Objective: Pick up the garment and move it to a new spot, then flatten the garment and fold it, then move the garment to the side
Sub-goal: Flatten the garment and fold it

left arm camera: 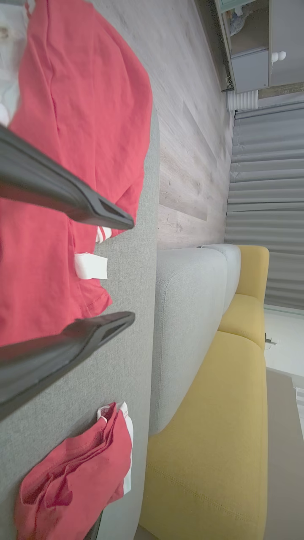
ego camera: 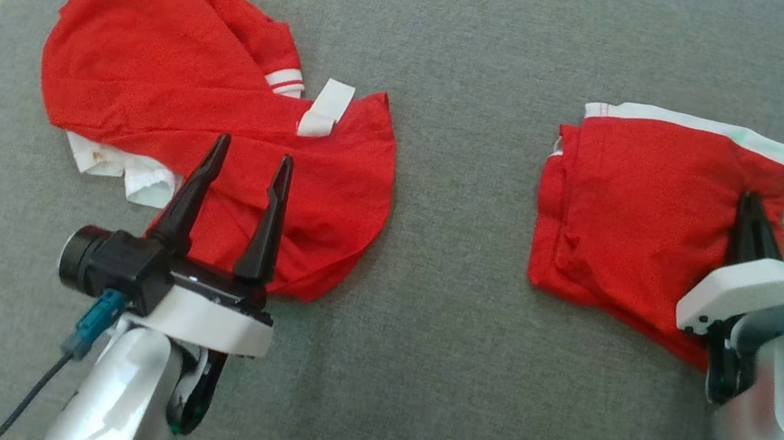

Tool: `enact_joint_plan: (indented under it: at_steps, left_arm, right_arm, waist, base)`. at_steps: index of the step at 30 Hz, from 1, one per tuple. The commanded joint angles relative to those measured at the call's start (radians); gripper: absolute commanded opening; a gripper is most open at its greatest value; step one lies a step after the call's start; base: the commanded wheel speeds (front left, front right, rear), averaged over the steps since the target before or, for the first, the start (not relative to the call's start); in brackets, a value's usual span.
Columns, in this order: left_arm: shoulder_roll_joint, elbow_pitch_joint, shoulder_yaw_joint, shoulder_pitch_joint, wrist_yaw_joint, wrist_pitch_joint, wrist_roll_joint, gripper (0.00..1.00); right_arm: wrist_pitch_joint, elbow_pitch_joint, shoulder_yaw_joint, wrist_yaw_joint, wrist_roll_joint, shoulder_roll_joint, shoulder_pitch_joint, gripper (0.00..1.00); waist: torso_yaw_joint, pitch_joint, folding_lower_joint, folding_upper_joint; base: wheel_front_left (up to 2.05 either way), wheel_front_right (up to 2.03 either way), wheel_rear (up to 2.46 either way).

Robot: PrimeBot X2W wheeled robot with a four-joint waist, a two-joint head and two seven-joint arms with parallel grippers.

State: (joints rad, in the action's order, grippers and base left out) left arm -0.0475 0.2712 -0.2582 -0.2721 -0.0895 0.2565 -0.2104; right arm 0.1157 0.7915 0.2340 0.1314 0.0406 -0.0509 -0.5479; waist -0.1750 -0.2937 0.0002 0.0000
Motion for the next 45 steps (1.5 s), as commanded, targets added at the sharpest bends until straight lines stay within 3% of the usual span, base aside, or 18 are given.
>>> enact_joint_plan:
  at_steps: [1, 8, 18, 30, 35, 43, 44, 45]
  left_arm:
    - [-0.003, -0.033, 0.025, -0.036, -0.001, 0.005, -0.003, 1.0]
    - [-0.003, -0.025, 0.023, -0.028, 0.007, 0.005, -0.01, 1.0]
    - [-0.003, -0.033, 0.01, -0.026, 0.009, 0.005, -0.015, 1.0]
    - [-0.003, -0.019, 0.021, -0.023, 0.007, 0.005, -0.009, 1.0]
    - [-0.003, -0.016, 0.044, -0.011, 0.004, 0.005, 0.011, 1.0]
    - [-0.003, -0.02, 0.079, 0.031, 0.006, 0.005, 0.014, 1.0]
    - [-0.003, -0.02, 0.082, 0.038, 0.007, 0.005, 0.013, 1.0]
    - [-0.003, -0.02, 0.085, 0.045, 0.007, 0.005, 0.012, 1.0]
  right_arm:
    - [0.01, 0.001, -0.025, -0.001, 0.016, -0.002, -0.035, 0.0]
    - [0.113, 0.066, -0.076, -0.001, 0.024, 0.0, -0.092, 0.0]
    - [0.142, 0.048, -0.295, -0.001, -0.152, 0.0, -0.135, 0.0]
    - [0.115, 0.277, -0.378, -0.001, -0.216, 0.001, -0.145, 0.0]
    - [0.145, 0.194, -0.358, -0.001, -0.239, 0.001, -0.123, 0.0]
    - [0.146, -0.117, -0.291, -0.001, -0.251, 0.001, 0.062, 0.0]
    - [0.146, -0.149, -0.288, -0.001, -0.241, 0.001, 0.092, 0.2]
    - [0.146, -0.181, -0.284, -0.001, -0.227, 0.001, 0.122, 0.65]
  waist:
    - [-0.006, -0.005, -0.0002, 0.0]
    - [0.012, 0.031, -0.0002, 0.0]
    - [0.005, 0.038, -0.0002, 0.0]
    - [-0.023, 0.049, -0.0002, 0.0]
    - [0.016, 0.097, -0.0002, 0.0]
    - [0.095, 0.164, -0.0002, 0.0]
    - [0.103, 0.173, -0.0002, 0.0]
    - [0.111, 0.181, -0.0002, 0.0]
  base:
    - [0.0, 0.0, 0.0]
    - [0.0, 0.0, 0.0]
    - [0.0, 0.0, 0.0]
    - [0.0, 0.0, 0.0]
    - [0.0, 0.0, 0.0]
    - [0.0, 0.0, 0.0]
    - [0.0, 0.0, 0.0]
    - [0.0, 0.0, 0.0]
